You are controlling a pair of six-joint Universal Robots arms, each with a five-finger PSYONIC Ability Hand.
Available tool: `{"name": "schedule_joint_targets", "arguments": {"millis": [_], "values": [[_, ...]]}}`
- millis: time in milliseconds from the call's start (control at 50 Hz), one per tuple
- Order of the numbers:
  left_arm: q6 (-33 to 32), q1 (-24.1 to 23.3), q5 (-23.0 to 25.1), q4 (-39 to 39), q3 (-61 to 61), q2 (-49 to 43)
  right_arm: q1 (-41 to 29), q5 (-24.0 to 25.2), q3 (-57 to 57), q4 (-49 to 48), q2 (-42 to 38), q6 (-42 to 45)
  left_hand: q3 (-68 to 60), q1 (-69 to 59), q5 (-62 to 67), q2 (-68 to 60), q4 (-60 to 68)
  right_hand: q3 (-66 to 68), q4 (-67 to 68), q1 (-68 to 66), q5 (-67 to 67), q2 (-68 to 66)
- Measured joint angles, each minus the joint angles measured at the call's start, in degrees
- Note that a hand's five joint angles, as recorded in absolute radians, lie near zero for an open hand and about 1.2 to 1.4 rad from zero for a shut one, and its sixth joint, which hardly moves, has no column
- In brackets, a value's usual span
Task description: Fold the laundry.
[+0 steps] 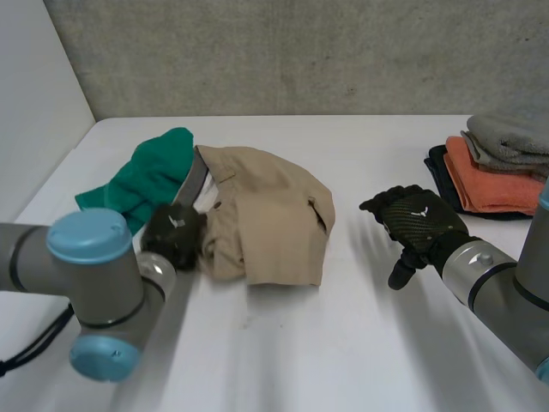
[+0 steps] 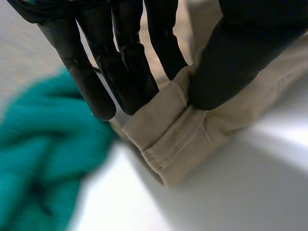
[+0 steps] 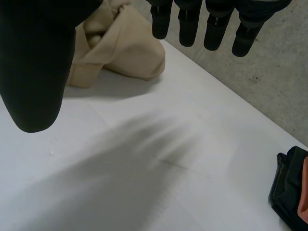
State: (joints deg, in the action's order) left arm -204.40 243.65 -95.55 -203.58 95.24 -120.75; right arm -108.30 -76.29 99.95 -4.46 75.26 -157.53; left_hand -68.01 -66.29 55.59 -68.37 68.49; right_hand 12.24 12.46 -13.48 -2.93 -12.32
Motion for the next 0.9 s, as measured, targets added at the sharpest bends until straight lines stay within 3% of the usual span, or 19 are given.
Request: {"name": "schedule_joint_targets", "arguments": {"millis": [120, 240, 320, 400, 460, 480, 540, 580, 600, 620, 640, 680, 780, 900], "values": [[-1.6, 0.6, -5.0, -10.0, -5.8, 6.3, 0.0, -0.4, 0.0, 0.1, 0.4, 0.2, -0.1, 0.0, 0.0, 0.0, 0.2, 0.0, 0.0, 0.0, 0.0, 0.0], [-3.9, -0.2, -2.9, -14.7, -16.2, 7.3, 0.1, -1.2, 0.0, 0.1, 1.1, 0.2, -0.1, 0.0, 0.0, -0.1, 0.2, 0.0, 0.0, 0.0, 0.0, 0.0], [-2.9, -2.7, 3.1, -15.5, -22.5, 5.3, 0.2, -1.7, 0.2, 0.0, 1.7, 0.2, -0.1, 0.0, 0.0, -0.1, 0.2, 0.0, 0.0, 0.0, 0.0, 0.0], [3.0, -6.4, 11.8, -15.7, -26.9, 2.0, 0.2, -2.3, 0.3, -0.5, 2.5, 0.0, -0.3, 0.0, 0.0, -0.2, 0.2, 0.0, 0.0, 0.0, 0.0, 0.0], [10.9, -9.4, 18.9, -15.6, -29.5, -1.6, 0.5, -2.9, 0.3, -1.4, 3.1, -0.3, -0.4, 0.0, 0.0, -0.3, 0.2, 0.0, 0.0, 0.0, 0.0, 0.0], [10.9, -9.4, 18.9, -15.6, -29.5, -1.6, 0.5, -2.9, 0.3, -1.4, 3.1, -0.3, -0.4, 0.0, 0.0, -0.3, 0.2, 0.0, 0.0, 0.0, 0.0, 0.0], [20.7, -12.8, 24.7, -15.2, -31.9, -6.6, 2.2, -4.2, 0.2, -3.3, 3.7, -0.5, -0.3, 0.1, 0.0, -0.2, 0.1, 0.0, 0.0, 0.0, 0.0, 0.0], [24.4, -14.5, 26.3, -14.7, -32.6, -9.4, 3.4, -5.0, 0.1, -4.3, 4.0, -0.5, 6.2, 5.6, -4.4, 7.0, -6.6, 0.0, 0.0, 0.0, 0.0, 0.0], [26.5, -15.9, 27.1, -14.0, -33.0, -11.4, 4.5, -5.6, -0.1, -5.1, 4.1, -0.4, 14.4, 15.3, -12.4, 16.2, -15.1, 0.0, 0.0, 0.0, 0.0, 0.0], [27.4, -16.6, 27.5, -13.5, -33.1, -12.6, 5.3, -6.0, -0.2, -5.5, 4.2, -0.4, 23.9, 26.4, -22.2, 24.8, -24.9, 0.0, 0.0, 0.0, 0.0, 0.0], [28.0, -17.2, 27.6, -13.0, -33.1, -13.4, 5.9, -6.1, -0.3, -5.8, 4.3, -0.3, 23.9, 26.4, -22.2, 24.8, -24.9, 0.0, 0.0, 0.0, 0.0, 0.0], [28.7, -18.6, 27.7, -11.3, -33.0, -14.8, 7.5, -6.5, -0.7, -6.4, 4.3, -0.2, 46.7, 49.3, -45.2, 47.5, -48.0, 0.0, 0.0, 0.0, 0.0, 0.0], [27.9, -20.2, 26.6, -7.3, -31.7, -13.5, 10.7, -6.0, -1.8, -6.8, 4.4, 0.1, 51.1, 50.6, -50.1, 51.6, -52.2, 0.0, 0.0, 0.0, 0.0, 0.0], [25.3, -19.5, 21.7, -3.4, -28.3, -5.8, 12.1, -2.7, -3.0, -6.1, 4.3, 0.9, 51.1, 50.6, -50.0, 51.6, -52.2, 0.0, 0.0, 0.0, 0.0, 0.0]]}}
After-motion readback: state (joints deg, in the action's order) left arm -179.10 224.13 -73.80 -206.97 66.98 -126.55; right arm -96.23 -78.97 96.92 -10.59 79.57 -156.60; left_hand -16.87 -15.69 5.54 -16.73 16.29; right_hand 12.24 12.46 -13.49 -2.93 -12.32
